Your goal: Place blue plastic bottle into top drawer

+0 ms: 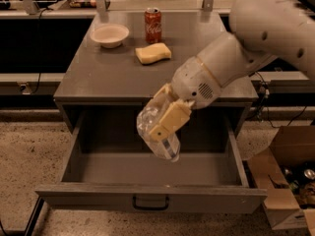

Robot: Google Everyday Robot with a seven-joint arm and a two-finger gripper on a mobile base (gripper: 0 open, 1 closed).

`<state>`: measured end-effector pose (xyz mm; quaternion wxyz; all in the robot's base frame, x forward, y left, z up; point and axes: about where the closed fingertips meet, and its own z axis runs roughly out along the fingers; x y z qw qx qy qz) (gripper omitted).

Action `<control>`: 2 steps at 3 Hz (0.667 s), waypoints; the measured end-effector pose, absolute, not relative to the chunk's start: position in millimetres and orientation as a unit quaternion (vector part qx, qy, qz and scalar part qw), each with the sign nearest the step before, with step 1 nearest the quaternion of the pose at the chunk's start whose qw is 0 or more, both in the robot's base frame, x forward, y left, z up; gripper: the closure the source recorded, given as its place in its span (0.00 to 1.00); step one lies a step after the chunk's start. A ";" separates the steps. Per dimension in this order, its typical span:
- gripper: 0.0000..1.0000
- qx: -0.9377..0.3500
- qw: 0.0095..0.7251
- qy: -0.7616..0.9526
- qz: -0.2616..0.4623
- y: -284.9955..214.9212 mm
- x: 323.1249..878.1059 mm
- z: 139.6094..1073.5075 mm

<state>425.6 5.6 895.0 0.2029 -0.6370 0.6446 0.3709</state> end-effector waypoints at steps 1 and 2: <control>1.00 -0.641 0.167 0.651 0.371 14.0 431.0 848.7; 1.00 -0.653 0.140 0.659 0.345 13.8 447.6 822.0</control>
Offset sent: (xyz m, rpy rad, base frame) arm 0.0490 0.0028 -0.1037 -0.2396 0.0249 0.0487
